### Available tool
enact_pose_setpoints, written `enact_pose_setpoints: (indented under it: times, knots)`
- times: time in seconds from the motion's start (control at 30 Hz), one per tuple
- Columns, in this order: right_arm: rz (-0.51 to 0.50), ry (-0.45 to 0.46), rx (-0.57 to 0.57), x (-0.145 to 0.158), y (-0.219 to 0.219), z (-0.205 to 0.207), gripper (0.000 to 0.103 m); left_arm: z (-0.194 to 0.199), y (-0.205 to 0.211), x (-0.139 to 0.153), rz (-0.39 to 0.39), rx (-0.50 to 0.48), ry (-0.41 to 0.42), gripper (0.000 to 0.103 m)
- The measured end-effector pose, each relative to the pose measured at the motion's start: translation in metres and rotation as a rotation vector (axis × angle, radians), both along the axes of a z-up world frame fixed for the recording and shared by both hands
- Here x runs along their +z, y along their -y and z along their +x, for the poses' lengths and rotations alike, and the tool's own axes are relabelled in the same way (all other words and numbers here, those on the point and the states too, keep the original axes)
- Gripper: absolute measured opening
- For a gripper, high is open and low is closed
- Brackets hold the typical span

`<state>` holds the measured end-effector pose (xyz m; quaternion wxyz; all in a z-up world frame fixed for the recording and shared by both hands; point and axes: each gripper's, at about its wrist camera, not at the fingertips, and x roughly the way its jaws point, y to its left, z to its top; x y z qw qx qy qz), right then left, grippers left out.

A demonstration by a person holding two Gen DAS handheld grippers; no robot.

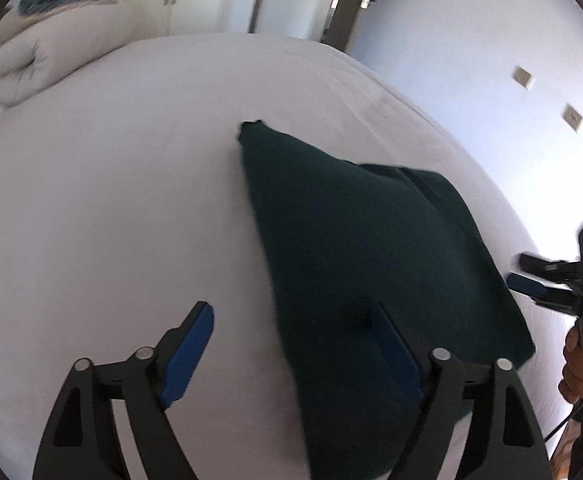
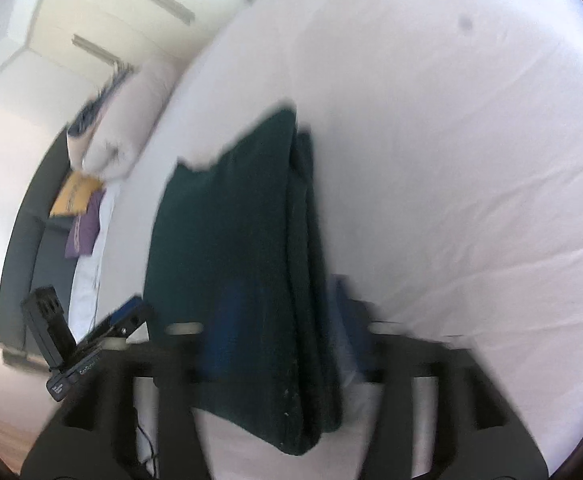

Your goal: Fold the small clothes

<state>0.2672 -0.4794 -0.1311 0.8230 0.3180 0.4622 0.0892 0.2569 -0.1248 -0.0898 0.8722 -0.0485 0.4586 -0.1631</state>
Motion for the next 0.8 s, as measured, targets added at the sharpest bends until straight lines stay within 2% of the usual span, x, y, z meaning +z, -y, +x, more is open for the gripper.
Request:
enact_pose_setpoints:
  times: [0.07,0.13,0.27,0.3,0.4,0.43,0.5,0.57,0.67,0.8]
  knots:
    - [0.007,0.042,-0.04,0.01,0.009,-0.002,0.076,0.01,-0.008,-0.004,-0.053,0.012,-0.039,0.086]
    - [0.045,0.02,-0.014,0.008,0.01,0.005,0.076,0.021,-0.01,-0.01,-0.099,0.005,-0.08,0.086]
    - [0.107,-0.055,0.036,-0.006,0.0,0.034,0.074,0.037,-0.005,-0.019,-0.141,-0.023,-0.15,0.087]
    - [0.135,-0.077,0.036,-0.013,-0.002,0.041,0.072,0.04,-0.004,-0.021,-0.149,-0.029,-0.167,0.087]
    - [0.2,-0.133,0.065,-0.031,-0.008,0.06,0.058,0.051,-0.003,-0.034,-0.221,-0.044,-0.254,0.087]
    - [0.199,-0.156,0.076,-0.038,-0.012,0.065,0.053,0.055,-0.004,-0.039,-0.254,-0.044,-0.286,0.087]
    - [0.191,-0.172,0.097,-0.042,-0.019,0.073,0.051,0.058,-0.005,-0.046,-0.283,-0.04,-0.314,0.087]
    - [0.213,-0.177,0.099,-0.046,-0.021,0.077,0.051,0.058,0.001,-0.045,-0.255,-0.056,-0.304,0.085]
    - [0.188,-0.189,0.12,-0.049,-0.029,0.085,0.044,0.059,0.014,-0.045,-0.271,-0.086,-0.328,0.063]
    - [0.107,-0.194,0.134,-0.048,-0.04,0.089,0.032,0.059,0.032,-0.04,-0.162,-0.078,-0.305,0.059]
